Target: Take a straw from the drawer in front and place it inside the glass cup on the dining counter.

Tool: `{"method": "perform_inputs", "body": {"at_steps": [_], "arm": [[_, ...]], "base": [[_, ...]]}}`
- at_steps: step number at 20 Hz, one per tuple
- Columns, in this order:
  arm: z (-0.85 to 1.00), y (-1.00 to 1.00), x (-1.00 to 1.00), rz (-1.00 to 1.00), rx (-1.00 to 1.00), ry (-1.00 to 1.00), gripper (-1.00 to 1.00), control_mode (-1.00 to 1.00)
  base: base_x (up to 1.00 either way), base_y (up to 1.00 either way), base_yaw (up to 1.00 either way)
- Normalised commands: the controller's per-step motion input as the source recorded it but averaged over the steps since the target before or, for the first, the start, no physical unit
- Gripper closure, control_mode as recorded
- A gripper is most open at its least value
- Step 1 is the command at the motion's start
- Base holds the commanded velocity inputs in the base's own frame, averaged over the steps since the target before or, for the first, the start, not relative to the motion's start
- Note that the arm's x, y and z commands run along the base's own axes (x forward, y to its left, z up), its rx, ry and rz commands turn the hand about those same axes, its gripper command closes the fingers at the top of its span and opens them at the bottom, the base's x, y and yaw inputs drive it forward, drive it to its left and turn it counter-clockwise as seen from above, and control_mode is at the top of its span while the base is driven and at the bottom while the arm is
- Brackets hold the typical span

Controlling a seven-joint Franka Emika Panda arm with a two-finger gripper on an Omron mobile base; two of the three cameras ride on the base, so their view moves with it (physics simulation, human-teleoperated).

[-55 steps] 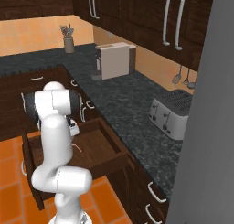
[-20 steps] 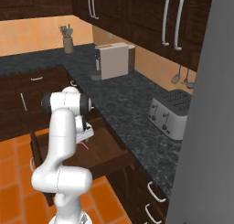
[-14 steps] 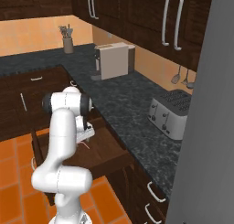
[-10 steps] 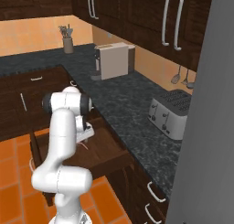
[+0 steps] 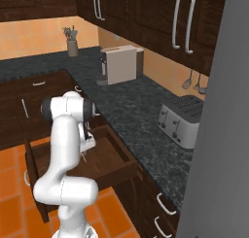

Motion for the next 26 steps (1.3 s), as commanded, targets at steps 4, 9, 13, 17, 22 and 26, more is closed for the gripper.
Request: {"method": "perform_inputs", "body": {"at_steps": [4, 9, 13, 17, 22, 26], "arm": [[1.0, 0.17, -0.26, 0.0, 0.04, -0.08, 1.0, -1.0], [1.0, 0.27, -0.01, 0.0, 0.11, 0.0, 1.0, -1.0], [1.0, 0.22, 0.0, -0.02, 0.12, 0.08, 1.0, -1.0], [1.0, 0.03, -0.31, -0.04, 0.04, 0.08, 1.0, -1.0], [1.0, -0.02, -0.66, -0.06, 0.0, 0.06, 1.0, -1.0], [1.0, -0.26, -0.75, -0.09, -0.08, 0.05, 1.0, -1.0]], "base": [[0.0, 0.0, 0.0], [0.0, 0.0, 0.0], [0.0, 0.0, 0.0], [0.0, 0.0, 0.0], [0.0, 0.0, 0.0], [0.0, 0.0, 0.0]]}}
